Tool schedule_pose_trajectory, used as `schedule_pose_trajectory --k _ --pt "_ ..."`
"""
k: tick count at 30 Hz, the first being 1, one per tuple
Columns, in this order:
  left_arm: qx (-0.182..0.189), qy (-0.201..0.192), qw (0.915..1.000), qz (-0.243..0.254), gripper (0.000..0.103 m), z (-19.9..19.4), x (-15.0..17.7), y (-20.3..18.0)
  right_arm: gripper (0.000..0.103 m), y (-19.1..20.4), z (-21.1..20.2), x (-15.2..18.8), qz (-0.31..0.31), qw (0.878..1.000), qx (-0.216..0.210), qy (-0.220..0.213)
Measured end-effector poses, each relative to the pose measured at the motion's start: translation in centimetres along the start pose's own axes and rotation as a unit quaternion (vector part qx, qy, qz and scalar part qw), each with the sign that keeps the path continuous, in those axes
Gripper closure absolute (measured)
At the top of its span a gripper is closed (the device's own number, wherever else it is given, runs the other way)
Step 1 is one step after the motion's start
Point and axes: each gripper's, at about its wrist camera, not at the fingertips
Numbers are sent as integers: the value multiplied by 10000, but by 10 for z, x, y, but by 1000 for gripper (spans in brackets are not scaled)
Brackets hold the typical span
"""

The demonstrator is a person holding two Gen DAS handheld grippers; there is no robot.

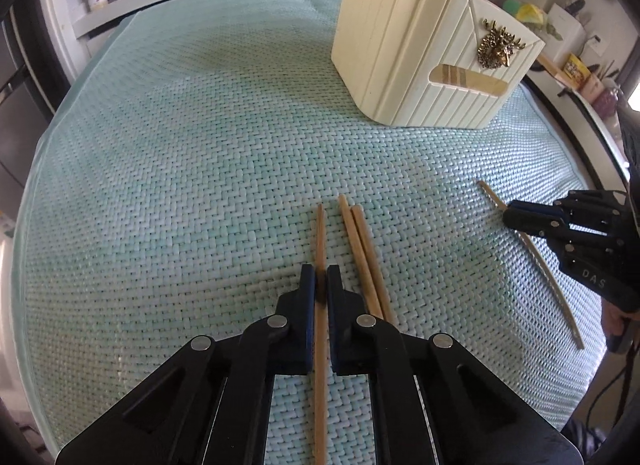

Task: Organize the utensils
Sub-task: 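Lift and carry the chopsticks upright with both tools to the caddy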

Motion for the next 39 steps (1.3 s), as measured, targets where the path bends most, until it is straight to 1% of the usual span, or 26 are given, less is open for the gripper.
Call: schedule_pose_trajectory --k 2,5,7,11,14,17,19,22,27,32,33,34,39 --pt "-58 33 10000 60 99 0 -1 -2 96 -8 -1 5 -155 9999 49 46" --pt "-151 120 9996 215 99 1 -2 -7 96 -9 -3 5 -370 9991 145 136" --pt "-190 164 9992 308 98 2 -2 -10 96 2 4 -6 -435 9987 203 187" --pt "-174 191 9990 353 97 3 -4 -10 96 1 10 -18 -303 9991 85 288" --pt "-162 165 9994 259 99 2 -6 -6 97 -3 13 -26 -215 9992 -23 330" --pt "-130 59 9997 174 100 -4 -6 -4 97 -9 10 -32 3 9997 -86 227" --pt "-79 -111 9998 150 100 -15 -6 -4 97 -24 -3 -33 182 9996 -218 -9" --pt "-38 -389 9991 146 100 -38 -7 -7 97 -30 -29 -28 293 9982 -302 -423" --pt "105 -1016 9945 228 100 -92 -5 -20 97 -35 -89 -18 458 9906 -513 -1184" --pt "299 -1661 9854 231 100 -147 8 -34 97 -35 -148 -8 485 9768 -582 -2004" --pt "331 -1769 9834 225 100 -156 12 -36 97 -35 -154 -8 471 9736 -583 -2155" --pt "354 -1869 9815 213 100 -164 17 -38 97 -34 -165 -10 455 9704 -576 -2299" --pt "444 -2270 9728 71 100 -187 28 -43 97 -22 -196 12 507 9539 -563 -2904"
Point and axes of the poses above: each gripper's, at about its wrist camera, not at the fingertips, and z roughly the way its jaws point, y to its left, x to its underside, and after that the axes turned 6 degrees about x, right-handed
